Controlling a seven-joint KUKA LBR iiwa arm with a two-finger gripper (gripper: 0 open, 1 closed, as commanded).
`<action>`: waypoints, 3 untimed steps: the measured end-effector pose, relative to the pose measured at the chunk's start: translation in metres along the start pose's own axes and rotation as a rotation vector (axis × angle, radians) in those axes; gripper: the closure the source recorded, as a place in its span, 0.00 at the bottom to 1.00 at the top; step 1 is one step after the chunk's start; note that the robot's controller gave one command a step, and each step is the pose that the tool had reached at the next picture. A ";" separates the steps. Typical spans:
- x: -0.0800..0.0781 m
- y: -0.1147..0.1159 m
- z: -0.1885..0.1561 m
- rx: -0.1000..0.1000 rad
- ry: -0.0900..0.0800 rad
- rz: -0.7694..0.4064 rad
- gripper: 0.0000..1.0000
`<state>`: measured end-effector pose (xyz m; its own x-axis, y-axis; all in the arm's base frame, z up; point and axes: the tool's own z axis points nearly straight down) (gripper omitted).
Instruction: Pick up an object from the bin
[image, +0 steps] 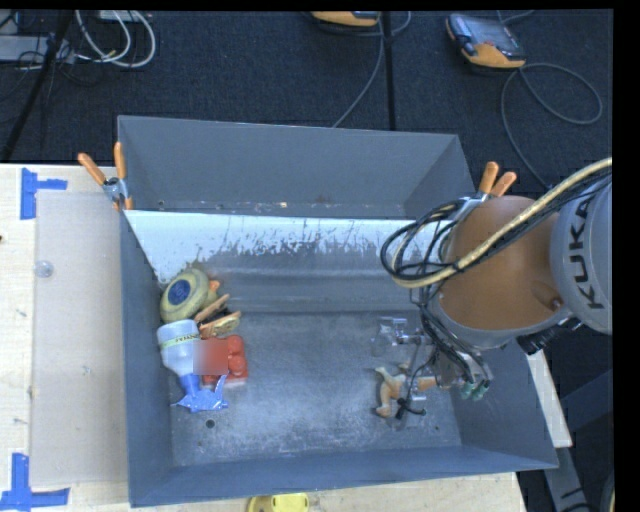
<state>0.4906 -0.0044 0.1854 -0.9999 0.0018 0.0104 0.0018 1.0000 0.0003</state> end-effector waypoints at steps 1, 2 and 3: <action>-0.002 0.000 -0.004 0.000 -0.008 0.000 0.00; 0.004 -0.026 0.044 0.000 -0.006 -0.031 0.00; -0.018 -0.071 0.079 0.000 -0.005 -0.129 0.00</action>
Offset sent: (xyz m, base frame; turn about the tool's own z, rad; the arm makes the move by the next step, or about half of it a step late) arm -0.0088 -0.0365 -0.0630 -0.0380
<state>0.5075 -0.0752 0.1058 -0.9919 -0.1272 0.0049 -0.1272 0.9919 0.0016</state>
